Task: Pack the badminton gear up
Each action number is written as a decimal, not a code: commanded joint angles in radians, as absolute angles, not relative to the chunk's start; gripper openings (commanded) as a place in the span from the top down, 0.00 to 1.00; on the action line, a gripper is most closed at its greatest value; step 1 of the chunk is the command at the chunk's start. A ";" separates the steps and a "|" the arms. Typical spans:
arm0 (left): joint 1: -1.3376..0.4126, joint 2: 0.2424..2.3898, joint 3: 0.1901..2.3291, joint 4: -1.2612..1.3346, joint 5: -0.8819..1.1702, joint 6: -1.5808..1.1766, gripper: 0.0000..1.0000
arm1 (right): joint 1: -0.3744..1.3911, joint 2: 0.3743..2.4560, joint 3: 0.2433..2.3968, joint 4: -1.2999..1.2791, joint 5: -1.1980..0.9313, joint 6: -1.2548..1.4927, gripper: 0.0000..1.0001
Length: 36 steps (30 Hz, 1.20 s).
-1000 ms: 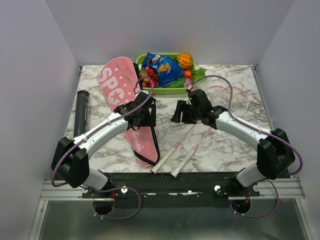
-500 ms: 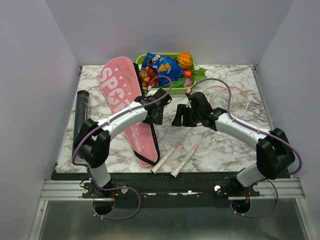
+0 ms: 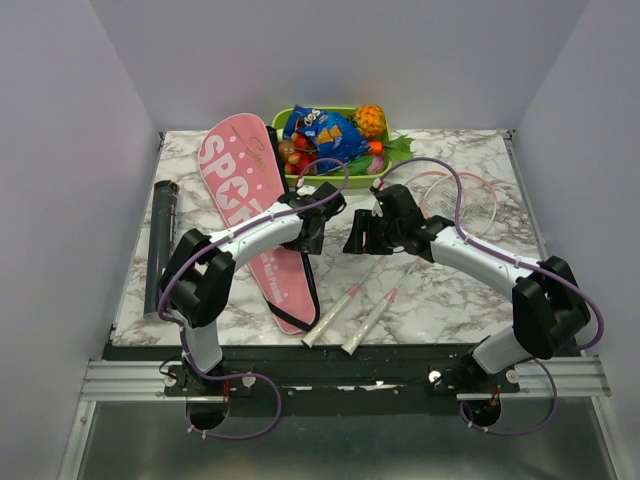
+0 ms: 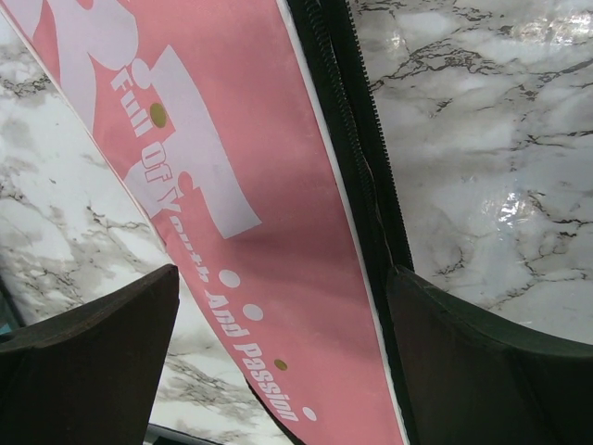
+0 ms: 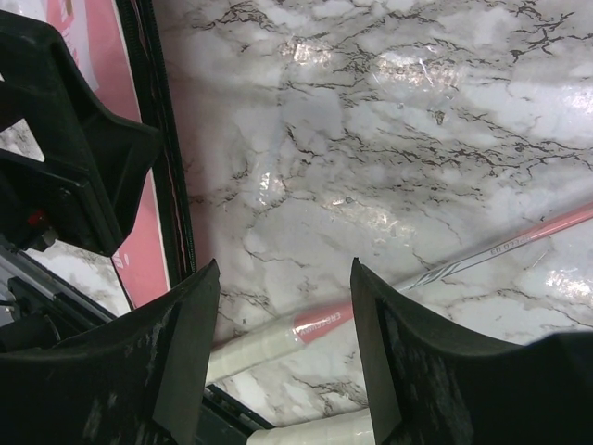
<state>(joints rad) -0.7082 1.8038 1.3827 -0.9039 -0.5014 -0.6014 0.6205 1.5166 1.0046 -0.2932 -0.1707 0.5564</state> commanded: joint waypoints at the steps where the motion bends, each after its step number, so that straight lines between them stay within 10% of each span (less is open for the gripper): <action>1: -0.715 1.827 1.405 -0.922 -0.534 -0.615 0.01 | 0.623 1.517 0.986 -0.281 -0.189 0.541 0.34; 14: -0.718 1.850 1.399 -0.920 -0.538 -0.615 0.03 | 0.623 1.535 0.985 -0.276 -0.207 0.538 0.35; 36: -0.719 1.862 1.226 -0.812 -0.473 -0.623 0.70 | 0.623 1.546 0.974 -0.275 -0.222 0.532 0.36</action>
<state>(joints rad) -0.7147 1.8538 1.2663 -0.8410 -0.5014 -0.6121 0.6205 1.5337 0.9916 -0.2855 -0.2012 0.5484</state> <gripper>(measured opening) 0.398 0.647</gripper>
